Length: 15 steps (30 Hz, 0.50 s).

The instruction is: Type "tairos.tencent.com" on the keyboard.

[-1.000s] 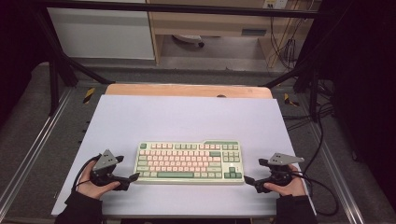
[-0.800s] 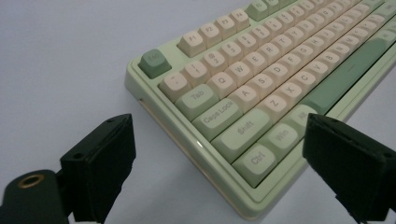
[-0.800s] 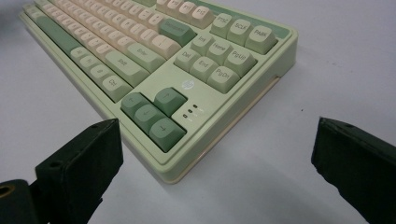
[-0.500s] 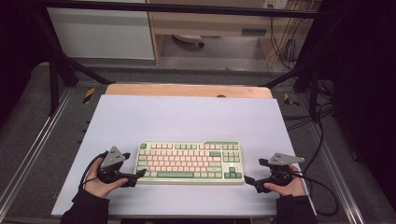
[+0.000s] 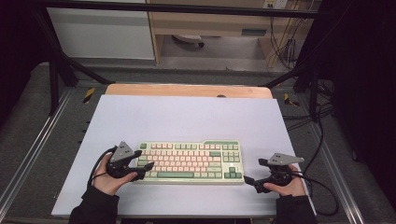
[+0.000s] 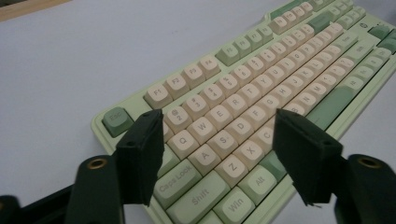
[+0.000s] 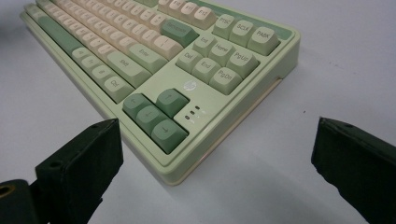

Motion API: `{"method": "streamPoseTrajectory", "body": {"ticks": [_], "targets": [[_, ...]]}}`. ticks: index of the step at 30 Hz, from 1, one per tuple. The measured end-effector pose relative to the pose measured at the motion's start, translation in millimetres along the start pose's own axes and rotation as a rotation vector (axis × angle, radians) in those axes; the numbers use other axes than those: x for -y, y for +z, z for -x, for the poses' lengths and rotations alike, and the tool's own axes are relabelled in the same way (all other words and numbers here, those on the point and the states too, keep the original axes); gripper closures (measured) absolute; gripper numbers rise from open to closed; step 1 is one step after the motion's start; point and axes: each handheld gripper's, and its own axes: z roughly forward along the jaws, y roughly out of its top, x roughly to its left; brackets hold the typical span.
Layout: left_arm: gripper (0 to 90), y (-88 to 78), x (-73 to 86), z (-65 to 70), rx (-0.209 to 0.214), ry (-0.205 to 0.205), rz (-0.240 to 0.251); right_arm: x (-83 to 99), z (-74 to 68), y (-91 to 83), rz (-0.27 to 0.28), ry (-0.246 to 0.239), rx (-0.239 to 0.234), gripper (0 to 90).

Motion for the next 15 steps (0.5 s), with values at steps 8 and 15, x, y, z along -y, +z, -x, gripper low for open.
{"method": "streamPoseTrajectory", "body": {"ticks": [8,15], "targets": [[48.2,10.7,-6.9,5.3,0.011,0.004,-0.018,-0.1,0.0,0.0,0.003,-0.001,-0.002,2.7],[67.5,18.4,-11.6,9.1,0.017,0.004,-0.021,-0.4,-0.3,0.2,0.003,-0.005,-0.004,2.8]]}}
